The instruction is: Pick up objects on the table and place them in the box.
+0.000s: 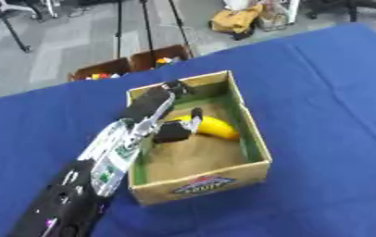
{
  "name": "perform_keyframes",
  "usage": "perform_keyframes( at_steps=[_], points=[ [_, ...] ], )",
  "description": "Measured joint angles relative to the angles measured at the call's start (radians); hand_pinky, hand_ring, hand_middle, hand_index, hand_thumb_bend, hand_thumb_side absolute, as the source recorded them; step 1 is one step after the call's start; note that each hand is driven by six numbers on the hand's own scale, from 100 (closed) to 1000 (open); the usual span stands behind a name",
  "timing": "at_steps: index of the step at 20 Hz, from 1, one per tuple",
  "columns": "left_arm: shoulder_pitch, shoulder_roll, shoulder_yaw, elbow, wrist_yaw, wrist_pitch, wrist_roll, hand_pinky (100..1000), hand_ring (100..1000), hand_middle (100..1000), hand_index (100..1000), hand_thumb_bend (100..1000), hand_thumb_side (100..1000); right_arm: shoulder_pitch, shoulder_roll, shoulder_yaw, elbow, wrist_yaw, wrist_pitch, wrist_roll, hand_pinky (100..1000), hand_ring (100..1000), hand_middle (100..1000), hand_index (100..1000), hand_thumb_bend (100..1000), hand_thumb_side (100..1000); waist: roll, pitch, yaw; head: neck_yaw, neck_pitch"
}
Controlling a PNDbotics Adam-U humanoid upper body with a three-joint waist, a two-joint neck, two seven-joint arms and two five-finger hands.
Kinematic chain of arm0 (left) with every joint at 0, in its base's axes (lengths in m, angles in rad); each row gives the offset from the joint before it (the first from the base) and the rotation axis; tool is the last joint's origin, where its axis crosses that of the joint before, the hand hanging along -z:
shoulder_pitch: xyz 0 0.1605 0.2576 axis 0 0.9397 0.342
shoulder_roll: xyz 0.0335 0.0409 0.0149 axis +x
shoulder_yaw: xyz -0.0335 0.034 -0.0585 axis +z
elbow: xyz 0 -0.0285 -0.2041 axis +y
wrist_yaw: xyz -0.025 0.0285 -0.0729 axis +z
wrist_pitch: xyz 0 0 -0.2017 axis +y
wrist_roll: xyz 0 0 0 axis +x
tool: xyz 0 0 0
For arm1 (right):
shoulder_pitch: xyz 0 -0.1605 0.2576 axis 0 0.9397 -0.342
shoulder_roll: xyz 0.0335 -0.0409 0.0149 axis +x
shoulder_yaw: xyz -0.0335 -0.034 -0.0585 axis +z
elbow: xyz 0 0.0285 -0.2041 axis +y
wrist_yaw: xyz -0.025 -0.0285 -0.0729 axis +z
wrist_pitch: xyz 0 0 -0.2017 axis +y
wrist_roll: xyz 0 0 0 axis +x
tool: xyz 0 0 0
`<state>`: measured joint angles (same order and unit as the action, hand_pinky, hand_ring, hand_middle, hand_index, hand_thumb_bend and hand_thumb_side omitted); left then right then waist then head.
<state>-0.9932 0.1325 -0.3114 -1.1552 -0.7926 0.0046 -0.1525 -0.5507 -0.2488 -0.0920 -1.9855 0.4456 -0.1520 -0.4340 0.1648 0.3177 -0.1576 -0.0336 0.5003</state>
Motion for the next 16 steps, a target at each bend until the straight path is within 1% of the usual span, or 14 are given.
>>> perform_keyframes(
  at_steps=[5, 8, 11, 12, 13, 16],
  points=[
    [0.0, 0.001, 0.001, -0.015, 0.001, 0.004, 0.007, 614, 773, 790, 848, 100, 578, 0.0, 0.0, 0.0, 0.0, 0.0, -0.001, -0.001, 807, 851, 636, 922, 100, 1000, -0.001, 0.0, 0.001, -0.003, 0.0],
    [0.007, 0.005, 0.007, -0.058, 0.011, 0.01, 0.018, 599, 763, 784, 845, 100, 577, 0.0, 0.0, 0.0, 0.0, 0.0, -0.001, -0.002, 806, 851, 637, 922, 100, 1000, -0.002, -0.003, 0.006, -0.006, 0.001],
    [0.02, 0.029, 0.021, -0.133, 0.043, 0.024, 0.031, 577, 747, 771, 842, 100, 569, 0.002, 0.0, 0.0, 0.0, 0.0, -0.001, -0.003, 806, 851, 637, 922, 100, 1000, -0.007, -0.007, 0.014, -0.015, 0.008],
    [0.029, 0.04, 0.027, -0.165, 0.058, 0.032, 0.033, 574, 745, 769, 842, 100, 567, 0.004, 0.0, -0.001, 0.0, 0.0, -0.001, -0.003, 806, 851, 637, 922, 100, 1000, -0.007, -0.009, 0.018, -0.02, 0.009],
    [0.039, 0.053, 0.033, -0.2, 0.076, 0.041, 0.035, 563, 738, 762, 841, 100, 547, 0.006, 0.0, -0.002, 0.0, 0.0, 0.0, -0.004, 806, 851, 637, 922, 100, 1000, -0.007, -0.011, 0.023, -0.024, 0.011],
    [0.073, 0.097, 0.052, -0.311, 0.137, 0.074, 0.032, 562, 737, 761, 840, 100, 543, 0.011, 0.0, -0.006, 0.0, 0.001, 0.002, -0.008, 806, 851, 637, 922, 100, 1000, -0.01, -0.018, 0.034, -0.037, 0.018]
  ],
)
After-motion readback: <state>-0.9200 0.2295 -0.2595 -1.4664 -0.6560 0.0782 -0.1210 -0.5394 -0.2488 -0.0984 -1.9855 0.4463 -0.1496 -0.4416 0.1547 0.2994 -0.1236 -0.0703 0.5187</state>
